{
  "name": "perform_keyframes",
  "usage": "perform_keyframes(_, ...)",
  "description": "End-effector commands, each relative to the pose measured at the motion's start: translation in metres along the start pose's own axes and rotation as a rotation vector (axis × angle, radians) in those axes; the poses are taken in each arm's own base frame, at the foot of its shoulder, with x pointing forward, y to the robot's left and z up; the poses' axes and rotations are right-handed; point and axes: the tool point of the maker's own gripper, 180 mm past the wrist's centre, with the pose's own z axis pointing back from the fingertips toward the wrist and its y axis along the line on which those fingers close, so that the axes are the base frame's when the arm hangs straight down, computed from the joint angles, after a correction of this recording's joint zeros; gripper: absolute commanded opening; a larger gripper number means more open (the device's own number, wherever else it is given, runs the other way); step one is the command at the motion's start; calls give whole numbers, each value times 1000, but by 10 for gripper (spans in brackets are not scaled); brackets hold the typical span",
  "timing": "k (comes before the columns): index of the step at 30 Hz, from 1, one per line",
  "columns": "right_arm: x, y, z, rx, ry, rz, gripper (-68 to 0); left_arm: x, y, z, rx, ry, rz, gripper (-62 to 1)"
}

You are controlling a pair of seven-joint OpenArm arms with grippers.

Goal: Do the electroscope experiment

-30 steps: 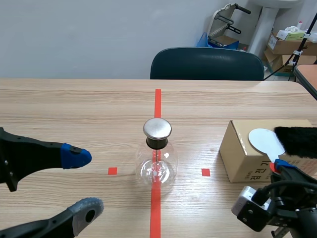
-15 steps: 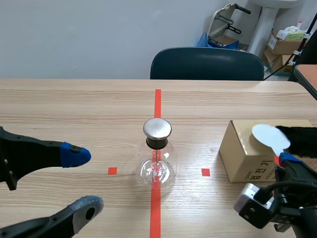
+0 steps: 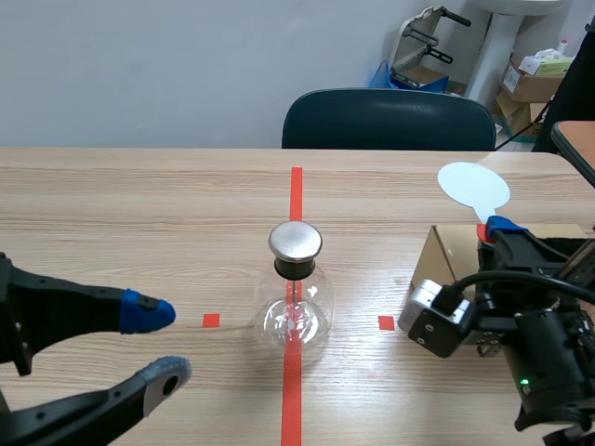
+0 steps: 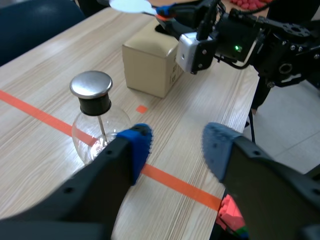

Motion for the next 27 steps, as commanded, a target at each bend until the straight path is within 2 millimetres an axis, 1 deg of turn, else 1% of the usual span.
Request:
perform_keyframes(1,1,-19,-5,-85,-3,5,-665,11,0,-3,-2,-36,-12,-448)
perform_keyframes(4,11,-20,-7,-94,-17,14,-665,10,4,-4,2,-22,-27,-548)
perform_keyframes(6,18,-19,-6,-93,-28,19,-665,10,6,-5,5,-18,-36,-584)
perform_keyframes(9,29,-16,-3,-84,-47,27,-665,4,14,-7,40,3,-48,-587)
perform_keyframes(15,47,-12,1,-72,-68,41,-665,-16,27,-14,98,38,-40,-587)
perform_keyframes(17,50,-8,2,-48,-65,52,-665,-22,31,-16,112,46,-40,-587)
perform_keyframes(22,56,-9,2,-55,-55,51,-665,-33,39,-22,134,62,-48,-587)
perform_keyframes(27,56,-6,3,-38,-17,36,-665,-44,46,-28,144,76,-54,-587)
